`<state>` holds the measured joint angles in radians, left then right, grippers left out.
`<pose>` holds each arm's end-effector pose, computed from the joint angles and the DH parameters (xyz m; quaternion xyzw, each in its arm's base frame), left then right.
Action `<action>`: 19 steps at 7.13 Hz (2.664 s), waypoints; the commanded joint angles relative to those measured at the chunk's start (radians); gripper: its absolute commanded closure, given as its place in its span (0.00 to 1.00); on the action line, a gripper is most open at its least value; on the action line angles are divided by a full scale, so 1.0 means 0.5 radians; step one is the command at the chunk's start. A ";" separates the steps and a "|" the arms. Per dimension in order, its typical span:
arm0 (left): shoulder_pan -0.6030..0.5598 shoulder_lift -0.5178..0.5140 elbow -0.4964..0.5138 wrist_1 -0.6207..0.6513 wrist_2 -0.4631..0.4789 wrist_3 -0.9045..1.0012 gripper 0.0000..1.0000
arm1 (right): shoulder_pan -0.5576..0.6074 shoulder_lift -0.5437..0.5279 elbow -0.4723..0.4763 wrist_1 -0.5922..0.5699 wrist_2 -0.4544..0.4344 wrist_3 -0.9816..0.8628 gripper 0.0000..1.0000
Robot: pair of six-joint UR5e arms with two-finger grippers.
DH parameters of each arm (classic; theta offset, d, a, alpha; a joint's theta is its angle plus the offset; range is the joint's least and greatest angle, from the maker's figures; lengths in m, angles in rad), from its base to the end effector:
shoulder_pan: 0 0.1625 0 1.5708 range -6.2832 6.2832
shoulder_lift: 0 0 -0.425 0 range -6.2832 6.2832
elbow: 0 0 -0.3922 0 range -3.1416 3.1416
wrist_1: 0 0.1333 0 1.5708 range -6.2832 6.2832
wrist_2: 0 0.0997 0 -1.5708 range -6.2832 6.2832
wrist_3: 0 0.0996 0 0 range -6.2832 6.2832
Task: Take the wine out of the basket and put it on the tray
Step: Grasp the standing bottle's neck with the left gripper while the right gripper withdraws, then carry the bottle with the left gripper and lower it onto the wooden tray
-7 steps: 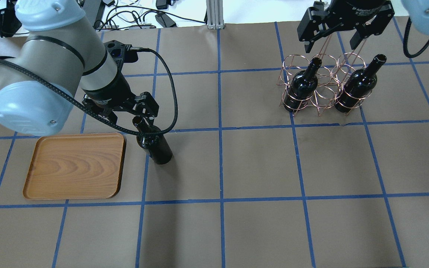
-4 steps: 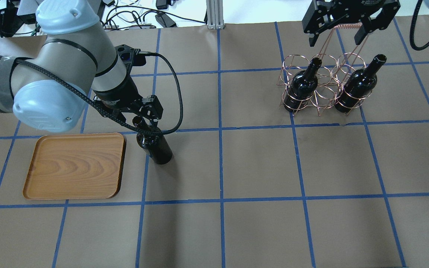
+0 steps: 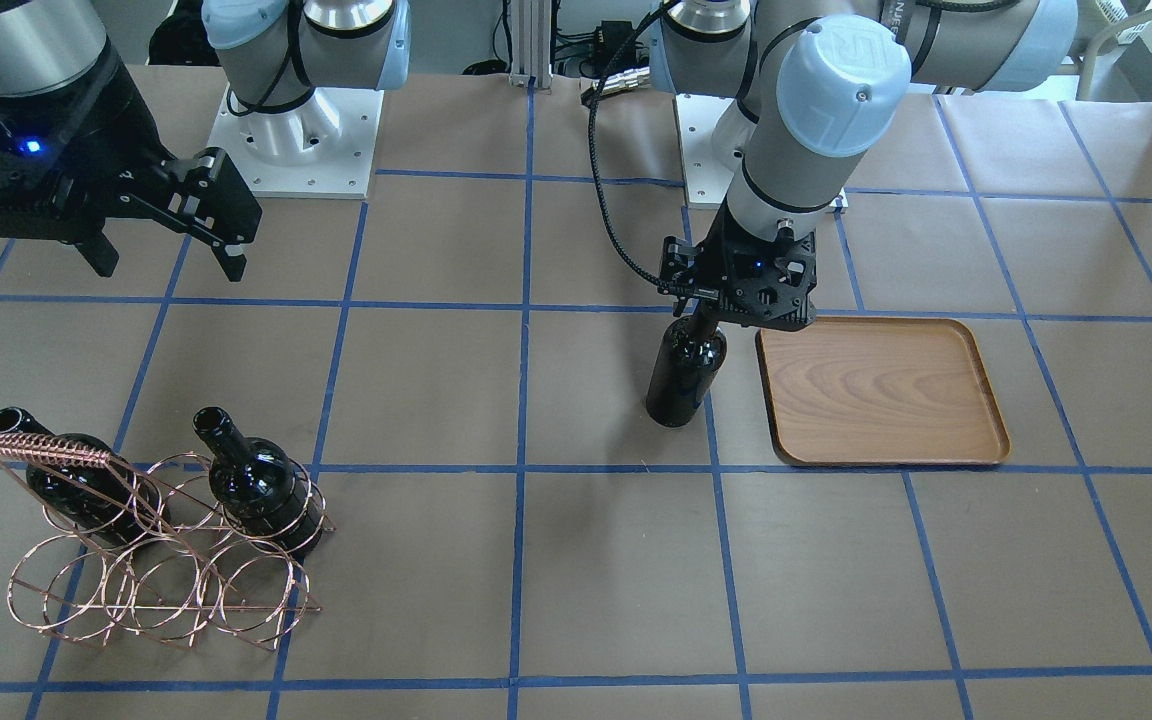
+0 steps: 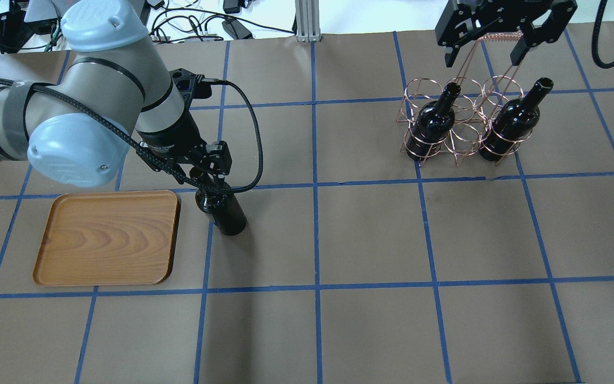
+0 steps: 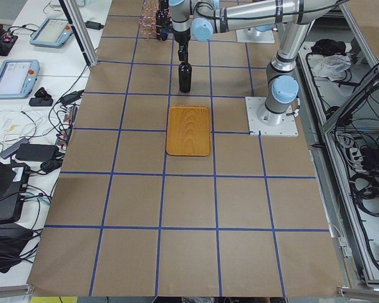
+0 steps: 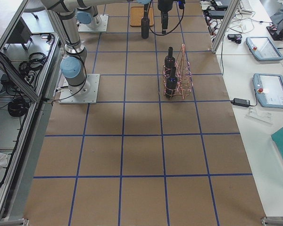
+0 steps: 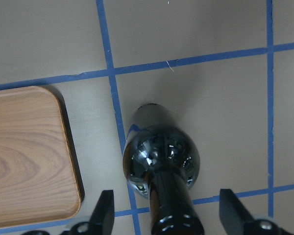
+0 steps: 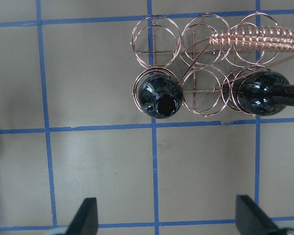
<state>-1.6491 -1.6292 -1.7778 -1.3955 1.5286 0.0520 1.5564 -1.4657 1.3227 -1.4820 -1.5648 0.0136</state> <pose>-0.1757 -0.4813 0.3758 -0.0641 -0.9967 -0.0453 0.0205 0.1261 -0.5396 0.5470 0.0139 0.9995 -0.0271 0.0030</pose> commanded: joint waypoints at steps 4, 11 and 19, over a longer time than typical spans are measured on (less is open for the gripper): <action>0.000 -0.006 0.000 -0.016 -0.001 0.012 0.55 | 0.063 -0.059 0.131 -0.030 0.000 -0.036 0.00; 0.052 -0.015 0.431 -0.383 0.212 0.198 1.00 | 0.072 -0.087 0.134 -0.132 -0.015 -0.003 0.00; 0.963 0.025 0.199 -0.384 0.293 1.196 1.00 | 0.090 -0.078 0.137 -0.144 0.009 0.000 0.00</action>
<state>-1.1907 -1.6131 -1.6619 -1.5962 1.6717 0.6109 1.6003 -1.5051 1.3903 -1.5536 -1.5632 0.0138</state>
